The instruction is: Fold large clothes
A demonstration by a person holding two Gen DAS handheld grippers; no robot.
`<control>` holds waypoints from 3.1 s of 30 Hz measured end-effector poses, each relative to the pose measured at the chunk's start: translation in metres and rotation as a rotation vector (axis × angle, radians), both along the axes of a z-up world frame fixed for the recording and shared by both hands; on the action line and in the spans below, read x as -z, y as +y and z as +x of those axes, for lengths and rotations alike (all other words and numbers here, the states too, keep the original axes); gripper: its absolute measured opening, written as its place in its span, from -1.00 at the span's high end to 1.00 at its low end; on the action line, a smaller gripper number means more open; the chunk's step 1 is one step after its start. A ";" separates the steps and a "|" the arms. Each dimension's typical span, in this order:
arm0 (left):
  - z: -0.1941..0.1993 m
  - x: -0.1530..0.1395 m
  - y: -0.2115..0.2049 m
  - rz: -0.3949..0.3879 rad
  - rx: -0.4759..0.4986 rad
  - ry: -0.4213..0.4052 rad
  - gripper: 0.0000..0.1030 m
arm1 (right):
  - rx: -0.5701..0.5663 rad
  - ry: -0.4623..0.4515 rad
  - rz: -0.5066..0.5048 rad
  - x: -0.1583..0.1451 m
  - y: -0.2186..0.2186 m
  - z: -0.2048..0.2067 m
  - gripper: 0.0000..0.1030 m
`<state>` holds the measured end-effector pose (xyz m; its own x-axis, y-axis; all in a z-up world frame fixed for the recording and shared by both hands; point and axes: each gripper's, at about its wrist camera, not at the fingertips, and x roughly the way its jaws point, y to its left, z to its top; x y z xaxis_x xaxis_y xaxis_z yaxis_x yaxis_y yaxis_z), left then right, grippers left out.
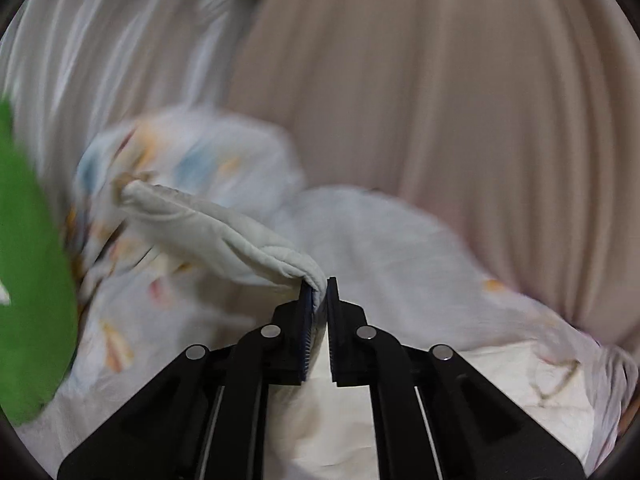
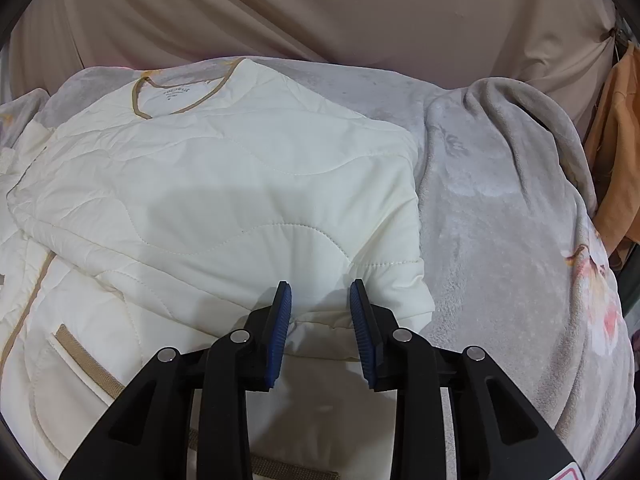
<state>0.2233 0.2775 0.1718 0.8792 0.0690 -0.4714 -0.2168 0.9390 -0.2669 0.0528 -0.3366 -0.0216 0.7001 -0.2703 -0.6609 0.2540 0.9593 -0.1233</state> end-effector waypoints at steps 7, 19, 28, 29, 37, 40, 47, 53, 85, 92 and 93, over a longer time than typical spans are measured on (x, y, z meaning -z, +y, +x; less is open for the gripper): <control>-0.047 -0.067 -0.245 0.237 0.477 -0.147 0.88 | -0.001 -0.020 0.012 -0.002 -0.002 -0.003 0.30; -0.064 0.141 -0.434 0.483 0.844 0.287 0.08 | -0.023 -0.089 0.058 -0.008 -0.004 -0.012 -0.53; -0.092 0.128 -0.290 0.486 0.606 0.190 -0.54 | -0.040 -0.192 0.189 -0.023 -0.018 -0.029 -0.62; -0.090 0.129 -0.276 0.507 0.562 0.194 -0.54 | -0.040 -0.206 0.207 -0.029 -0.019 -0.030 -0.62; -0.062 0.149 -0.175 0.477 0.368 0.283 -0.54 | -0.079 -0.125 0.545 -0.053 -0.035 0.009 -0.63; -0.050 0.152 -0.171 0.424 0.384 0.287 -0.53 | -0.035 -0.046 0.581 -0.042 -0.035 0.038 -0.62; -0.033 0.151 -0.184 0.443 0.414 0.307 0.23 | -0.098 -0.063 0.507 -0.065 -0.006 0.060 0.87; -0.034 0.143 -0.182 0.425 0.406 0.296 0.74 | -0.204 -0.377 0.305 -0.155 0.018 -0.013 0.92; 0.023 0.055 -0.263 0.276 0.456 0.078 0.11 | -0.243 -0.131 0.226 -0.093 0.055 0.097 0.54; 0.074 0.150 -0.252 0.370 0.390 0.266 0.08 | -0.144 -0.040 0.212 -0.024 0.002 0.111 0.70; 0.072 0.156 -0.245 0.385 0.373 0.262 0.08 | -0.108 -0.045 0.231 -0.021 -0.011 0.107 0.73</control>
